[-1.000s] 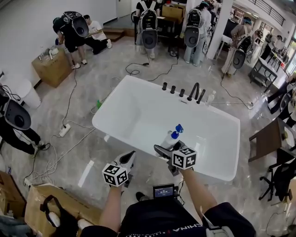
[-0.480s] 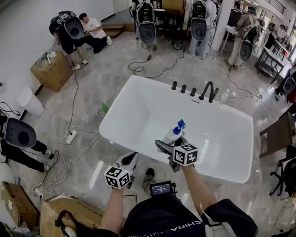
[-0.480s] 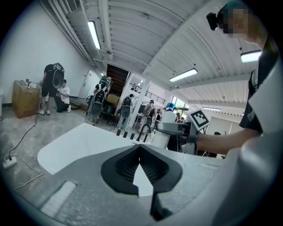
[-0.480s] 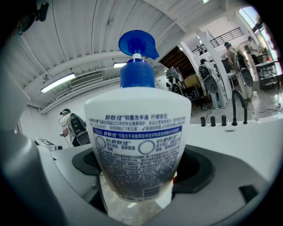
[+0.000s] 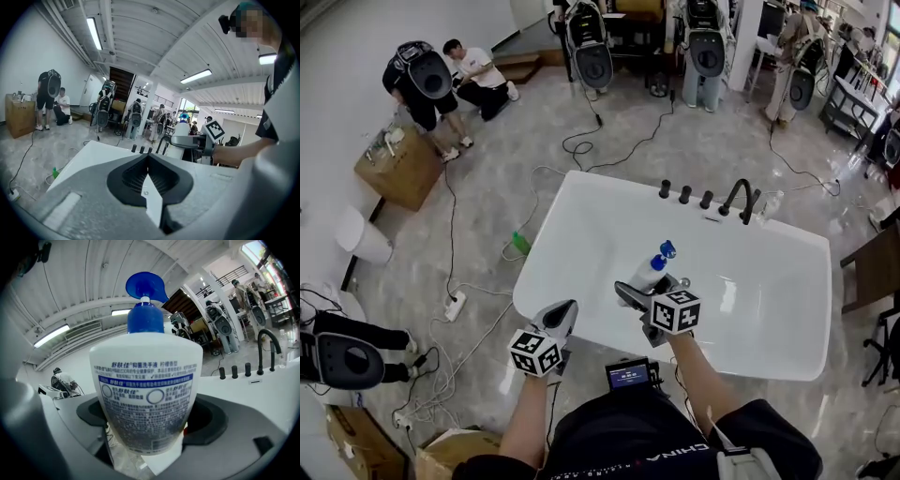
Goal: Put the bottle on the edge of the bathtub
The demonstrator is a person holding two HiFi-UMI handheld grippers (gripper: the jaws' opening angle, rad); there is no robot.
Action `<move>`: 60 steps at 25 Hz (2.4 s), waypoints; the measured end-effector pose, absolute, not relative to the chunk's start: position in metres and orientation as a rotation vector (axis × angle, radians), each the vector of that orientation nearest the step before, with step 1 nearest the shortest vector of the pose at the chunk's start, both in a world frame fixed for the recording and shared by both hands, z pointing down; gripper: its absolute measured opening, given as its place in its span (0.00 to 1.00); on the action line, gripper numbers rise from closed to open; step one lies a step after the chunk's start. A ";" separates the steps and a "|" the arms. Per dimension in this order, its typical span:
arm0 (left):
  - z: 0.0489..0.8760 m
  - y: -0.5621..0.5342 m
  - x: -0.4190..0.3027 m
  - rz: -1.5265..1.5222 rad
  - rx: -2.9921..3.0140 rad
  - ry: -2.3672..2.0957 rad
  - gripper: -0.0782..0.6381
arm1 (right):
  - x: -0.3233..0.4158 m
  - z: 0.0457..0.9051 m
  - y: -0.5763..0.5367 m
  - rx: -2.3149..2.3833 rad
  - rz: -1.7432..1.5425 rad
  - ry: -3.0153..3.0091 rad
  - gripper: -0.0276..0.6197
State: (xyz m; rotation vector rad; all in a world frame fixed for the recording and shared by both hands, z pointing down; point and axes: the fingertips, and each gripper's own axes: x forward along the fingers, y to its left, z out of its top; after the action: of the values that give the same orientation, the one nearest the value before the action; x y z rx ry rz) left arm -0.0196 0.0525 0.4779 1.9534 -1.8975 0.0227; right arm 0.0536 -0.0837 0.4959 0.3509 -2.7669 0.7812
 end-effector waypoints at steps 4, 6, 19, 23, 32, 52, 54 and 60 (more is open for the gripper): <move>0.477 0.027 -0.054 0.023 1.948 -1.892 0.12 | 0.029 0.493 -0.104 0.360 0.789 -2.763 0.78; 0.481 0.014 -0.069 0.051 1.949 -1.878 0.12 | 0.023 0.493 -0.112 0.367 0.781 -2.761 0.78; 0.482 -0.043 -0.191 0.062 2.060 -1.760 0.12 | -0.043 0.495 -0.148 0.633 0.775 -2.723 0.78; 0.482 -0.046 -0.236 0.080 2.130 -1.684 0.12 | -0.085 0.489 -0.138 0.735 0.769 -2.703 0.78; 0.476 -0.048 -0.316 0.100 2.278 -1.512 0.12 | -0.159 0.470 -0.111 0.924 0.752 -2.700 0.78; 0.486 -0.050 -0.297 0.194 2.155 -1.706 0.12 | -0.163 0.484 -0.142 0.741 0.750 -2.774 0.78; 0.490 -0.052 -0.300 0.203 2.138 -1.718 0.12 | -0.163 0.490 -0.146 0.726 0.762 -2.770 0.78; 0.499 -0.069 -0.322 0.220 2.137 -1.728 0.12 | -0.179 0.506 -0.164 0.722 0.746 -2.751 0.78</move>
State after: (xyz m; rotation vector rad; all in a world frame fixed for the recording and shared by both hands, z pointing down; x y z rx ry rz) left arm -0.3216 -0.0695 0.4994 2.1368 -1.7282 0.2195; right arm -0.1786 -0.1640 0.5063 0.7221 -2.7508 0.7456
